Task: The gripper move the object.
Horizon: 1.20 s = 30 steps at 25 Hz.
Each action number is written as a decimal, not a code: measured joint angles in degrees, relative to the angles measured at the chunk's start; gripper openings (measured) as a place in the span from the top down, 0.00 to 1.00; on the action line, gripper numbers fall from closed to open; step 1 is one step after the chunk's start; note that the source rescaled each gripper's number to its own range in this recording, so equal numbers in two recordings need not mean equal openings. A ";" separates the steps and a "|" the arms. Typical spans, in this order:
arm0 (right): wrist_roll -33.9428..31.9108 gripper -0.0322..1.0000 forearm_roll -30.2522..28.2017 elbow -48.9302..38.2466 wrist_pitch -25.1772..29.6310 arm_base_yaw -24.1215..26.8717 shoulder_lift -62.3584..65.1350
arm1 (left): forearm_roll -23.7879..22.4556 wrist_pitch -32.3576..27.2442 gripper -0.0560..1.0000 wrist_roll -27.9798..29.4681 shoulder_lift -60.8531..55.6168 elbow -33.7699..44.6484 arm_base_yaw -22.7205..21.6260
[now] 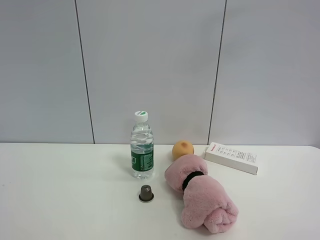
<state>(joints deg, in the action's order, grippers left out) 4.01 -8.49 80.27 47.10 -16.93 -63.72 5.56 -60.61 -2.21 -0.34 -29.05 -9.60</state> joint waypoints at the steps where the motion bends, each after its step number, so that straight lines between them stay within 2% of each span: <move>1: 2.49 0.00 2.61 -0.46 -0.08 2.15 0.92 | 0.00 0.00 0.00 0.00 0.00 0.00 0.00; 6: 14.72 0.00 15.48 -10.16 -0.90 15.08 8.18 | 0.00 0.00 0.00 0.00 0.00 0.00 0.00; 10: 17.24 0.00 18.77 -21.19 -1.98 20.65 16.70 | 0.00 0.00 0.00 0.00 0.00 0.00 0.00; 15: 12.93 0.00 19.49 -33.38 -1.57 21.23 29.00 | 0.00 0.00 0.00 0.00 0.00 0.00 0.00; 20: 8.87 0.00 18.41 -41.80 1.44 21.25 41.84 | 0.00 0.00 0.00 0.00 0.00 0.00 0.00; 24: 6.24 0.00 18.06 -46.41 4.91 21.25 50.66 | 0.00 0.00 0.00 0.00 0.00 0.00 0.00; 30: 5.66 0.00 17.54 -48.88 10.52 21.25 58.93 | 0.00 0.00 0.00 0.00 0.00 0.00 0.00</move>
<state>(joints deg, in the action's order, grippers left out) 9.67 9.06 31.39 57.62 4.32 -4.79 5.56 -60.61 -2.21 -0.34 -29.05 -9.60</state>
